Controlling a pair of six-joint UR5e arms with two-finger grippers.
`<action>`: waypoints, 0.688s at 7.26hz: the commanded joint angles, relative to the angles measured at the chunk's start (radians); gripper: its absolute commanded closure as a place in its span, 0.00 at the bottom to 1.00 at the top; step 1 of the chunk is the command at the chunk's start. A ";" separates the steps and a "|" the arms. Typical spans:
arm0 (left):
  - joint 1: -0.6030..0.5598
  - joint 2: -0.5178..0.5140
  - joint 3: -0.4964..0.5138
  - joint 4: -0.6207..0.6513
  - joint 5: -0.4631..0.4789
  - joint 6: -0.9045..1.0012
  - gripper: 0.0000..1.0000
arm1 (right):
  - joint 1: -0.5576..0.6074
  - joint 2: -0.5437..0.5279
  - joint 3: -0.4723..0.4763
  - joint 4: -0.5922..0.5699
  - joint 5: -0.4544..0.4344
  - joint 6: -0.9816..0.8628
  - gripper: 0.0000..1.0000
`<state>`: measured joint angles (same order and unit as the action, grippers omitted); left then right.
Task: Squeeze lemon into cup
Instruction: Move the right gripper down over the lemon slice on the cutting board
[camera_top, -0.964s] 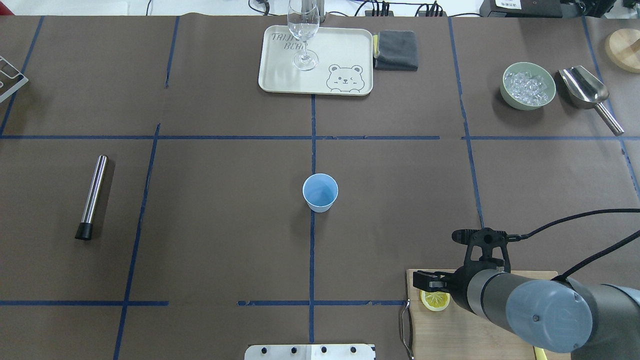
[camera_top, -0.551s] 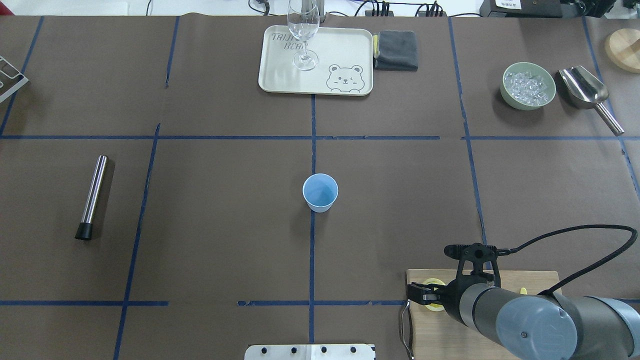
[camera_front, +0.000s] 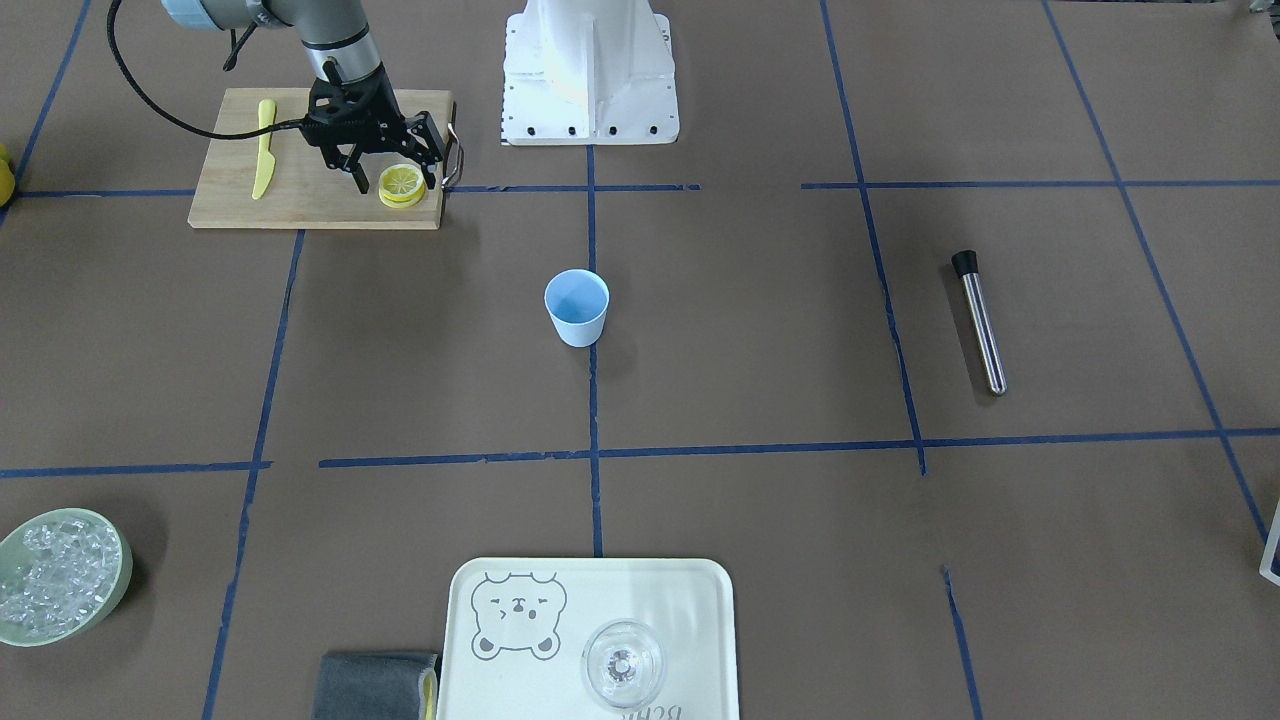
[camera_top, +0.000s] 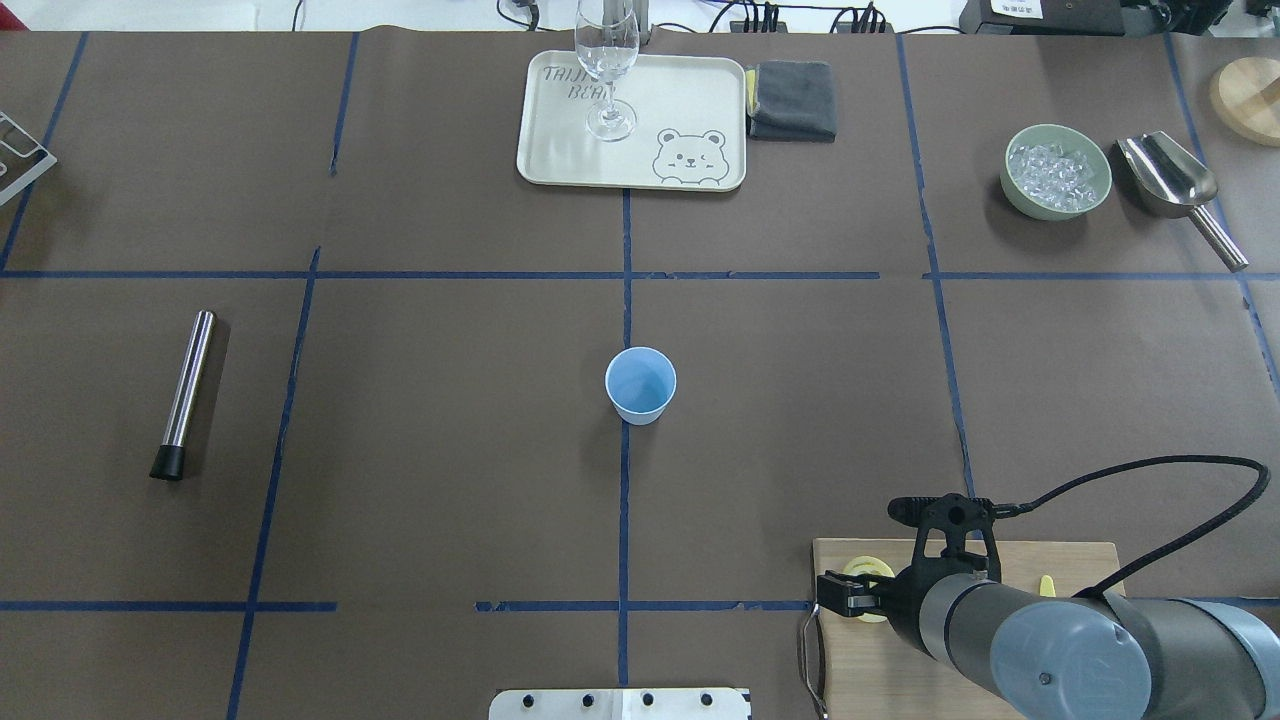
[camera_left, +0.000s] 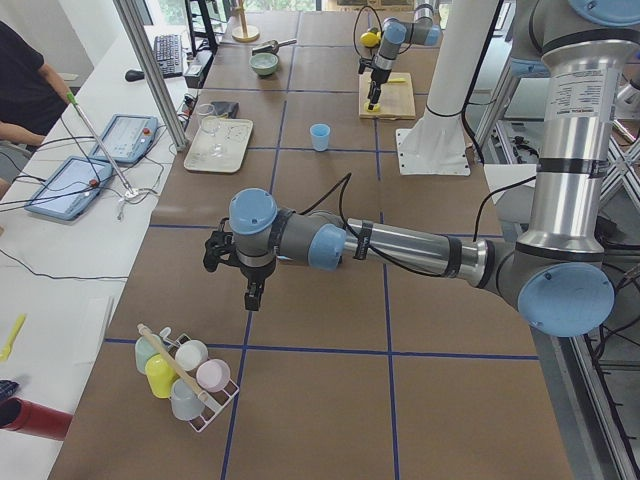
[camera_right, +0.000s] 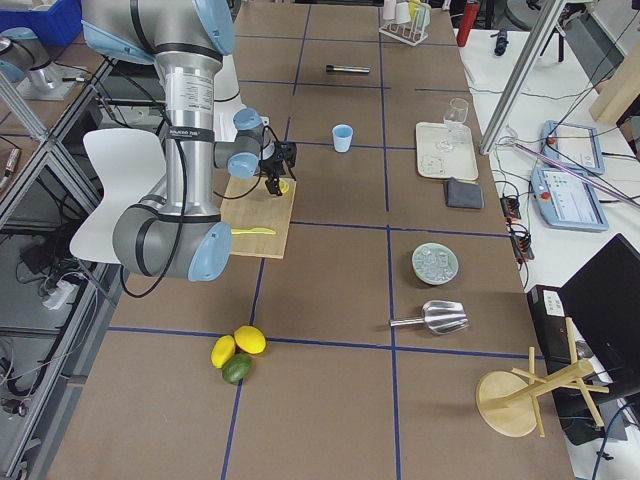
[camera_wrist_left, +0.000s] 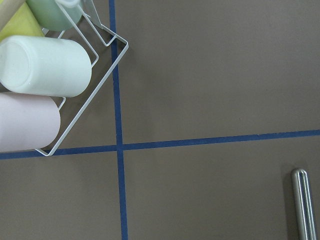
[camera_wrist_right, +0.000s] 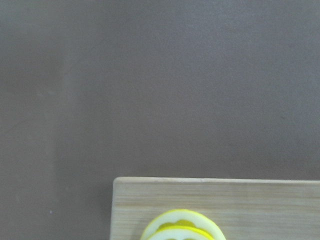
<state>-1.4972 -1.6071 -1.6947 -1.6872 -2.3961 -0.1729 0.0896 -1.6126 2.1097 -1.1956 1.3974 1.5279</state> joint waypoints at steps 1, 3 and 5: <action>0.000 -0.001 0.004 0.000 0.000 0.004 0.00 | -0.008 0.002 0.000 -0.005 -0.001 0.000 0.00; 0.000 -0.001 0.007 0.000 0.000 0.006 0.00 | -0.013 -0.001 0.000 -0.007 -0.001 -0.002 0.00; 0.000 0.001 0.007 0.000 0.000 0.006 0.00 | -0.014 -0.001 -0.002 -0.007 -0.001 -0.002 0.00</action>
<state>-1.4971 -1.6074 -1.6878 -1.6874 -2.3960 -0.1674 0.0762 -1.6134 2.1083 -1.2025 1.3959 1.5271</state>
